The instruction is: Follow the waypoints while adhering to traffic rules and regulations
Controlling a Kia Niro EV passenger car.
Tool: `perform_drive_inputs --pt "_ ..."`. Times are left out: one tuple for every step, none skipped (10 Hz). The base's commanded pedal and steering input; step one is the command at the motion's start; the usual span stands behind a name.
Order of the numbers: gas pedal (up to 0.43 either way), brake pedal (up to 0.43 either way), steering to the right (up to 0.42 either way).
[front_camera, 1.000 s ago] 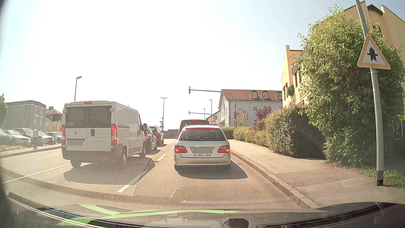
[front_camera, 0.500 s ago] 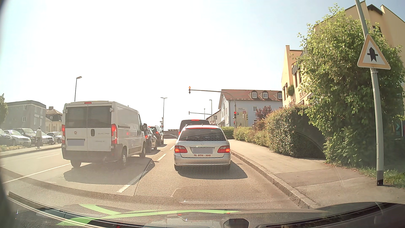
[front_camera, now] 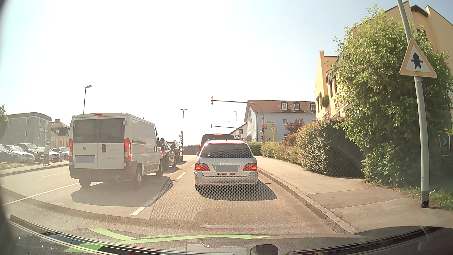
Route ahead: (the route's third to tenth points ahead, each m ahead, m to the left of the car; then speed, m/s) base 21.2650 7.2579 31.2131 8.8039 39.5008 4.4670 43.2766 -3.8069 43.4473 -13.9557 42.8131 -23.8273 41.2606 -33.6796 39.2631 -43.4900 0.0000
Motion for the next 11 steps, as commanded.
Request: perform_drive_inputs --pt "0.0 0.201 -0.014" --pt "0.0 0.201 -0.014" --pt "0.0 0.207 -0.014" --pt "0.0 0.207 -0.015" --pt "0.0 0.207 -0.014" --pt "0.0 0.207 -0.015" --pt "0.0 0.201 -0.014" --pt "0.0 0.201 -0.014" --pt "0.0 0.207 -0.015" --pt "0.0 0.207 -0.014" --pt "0.0 0.201 -0.015"
